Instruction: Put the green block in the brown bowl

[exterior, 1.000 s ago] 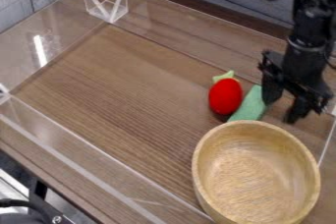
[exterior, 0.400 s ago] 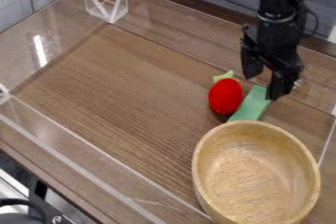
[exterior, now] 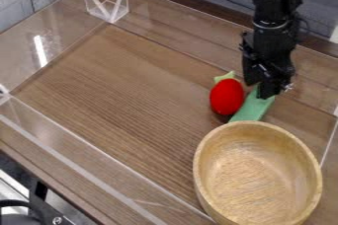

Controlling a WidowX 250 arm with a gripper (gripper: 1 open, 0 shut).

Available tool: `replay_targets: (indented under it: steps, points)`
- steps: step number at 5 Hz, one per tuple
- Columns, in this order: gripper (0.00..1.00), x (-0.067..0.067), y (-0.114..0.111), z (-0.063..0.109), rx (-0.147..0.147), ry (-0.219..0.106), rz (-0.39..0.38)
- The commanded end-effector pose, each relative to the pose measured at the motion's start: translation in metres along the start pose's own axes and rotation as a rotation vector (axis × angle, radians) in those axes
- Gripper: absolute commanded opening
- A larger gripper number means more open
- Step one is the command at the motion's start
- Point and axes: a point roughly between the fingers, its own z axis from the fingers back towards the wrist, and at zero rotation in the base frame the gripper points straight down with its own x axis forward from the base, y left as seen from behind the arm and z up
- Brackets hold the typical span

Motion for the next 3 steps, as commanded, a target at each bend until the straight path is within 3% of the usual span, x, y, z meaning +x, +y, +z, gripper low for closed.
replay_targets:
  steps: [1, 2, 3]
  points:
    - [1.0, 0.0082, -0.0036, 0.0196, 0.014, -0.063, -0.067]
    - [0.0, 0.0046, -0.0117, 0.0118, -0.001, -0.051, -0.136]
    - [1.0, 0.0028, -0.0044, 0.0186, -0.001, -0.058, -0.116]
